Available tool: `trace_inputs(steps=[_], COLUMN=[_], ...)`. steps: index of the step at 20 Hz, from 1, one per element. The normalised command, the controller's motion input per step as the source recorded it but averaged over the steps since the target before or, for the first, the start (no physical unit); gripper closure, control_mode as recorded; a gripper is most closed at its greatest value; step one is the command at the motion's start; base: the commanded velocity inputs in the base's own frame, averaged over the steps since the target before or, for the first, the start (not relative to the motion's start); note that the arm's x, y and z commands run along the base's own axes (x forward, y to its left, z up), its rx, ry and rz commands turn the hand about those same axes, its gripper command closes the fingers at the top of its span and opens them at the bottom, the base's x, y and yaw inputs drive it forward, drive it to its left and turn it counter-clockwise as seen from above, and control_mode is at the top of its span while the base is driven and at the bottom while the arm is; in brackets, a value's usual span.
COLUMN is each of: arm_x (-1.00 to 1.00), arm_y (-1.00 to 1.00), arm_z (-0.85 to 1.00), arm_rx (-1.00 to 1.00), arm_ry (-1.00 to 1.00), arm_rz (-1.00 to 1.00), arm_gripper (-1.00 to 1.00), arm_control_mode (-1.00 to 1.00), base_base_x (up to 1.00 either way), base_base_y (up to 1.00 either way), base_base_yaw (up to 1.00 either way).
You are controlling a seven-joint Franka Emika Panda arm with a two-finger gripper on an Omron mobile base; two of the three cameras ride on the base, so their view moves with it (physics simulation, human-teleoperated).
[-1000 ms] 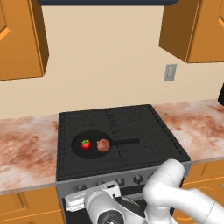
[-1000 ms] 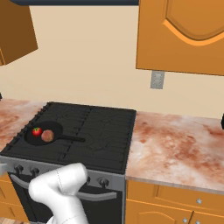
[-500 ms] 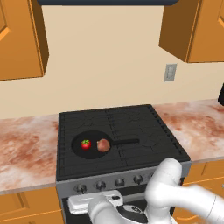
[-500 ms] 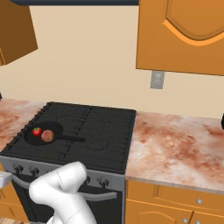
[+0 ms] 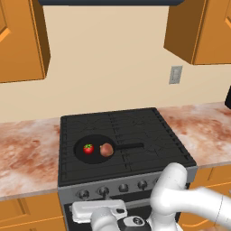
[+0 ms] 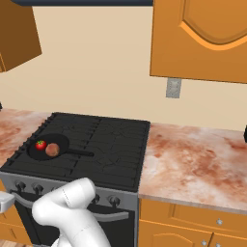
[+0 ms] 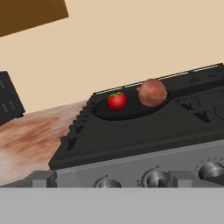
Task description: Place the pan on the front left burner on the stove. Then place the tomato and the onion in the pan and turn on the front left burner.
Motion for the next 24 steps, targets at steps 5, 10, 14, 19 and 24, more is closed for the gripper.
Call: trace_inputs(steps=[5,10,14,19,24], arm_x=[0.0,0.0,0.0,0.0,0.07], arm_y=[0.08,0.03,0.0,0.0,0.0], arm_z=[0.0,-0.01,0.0,-0.05,-0.11], arm_rx=[0.0,0.0,0.0,0.0,-0.01], arm_ry=[-0.07,-0.01,0.0,0.0,0.0], arm_rz=[-0.07,-0.07,-0.07,-0.08,-0.05], arm_gripper=[-1.0,-1.0,-1.0,-1.0,-1.0], arm_control_mode=[-1.0,-1.0,-1.0,-1.0,-1.0], base_base_x=[0.0,0.0,0.0,0.0,0.0], base_base_y=[0.0,0.0,0.0,0.0,0.0], base_base_yaw=[0.0,0.0,0.0,0.0,0.0])
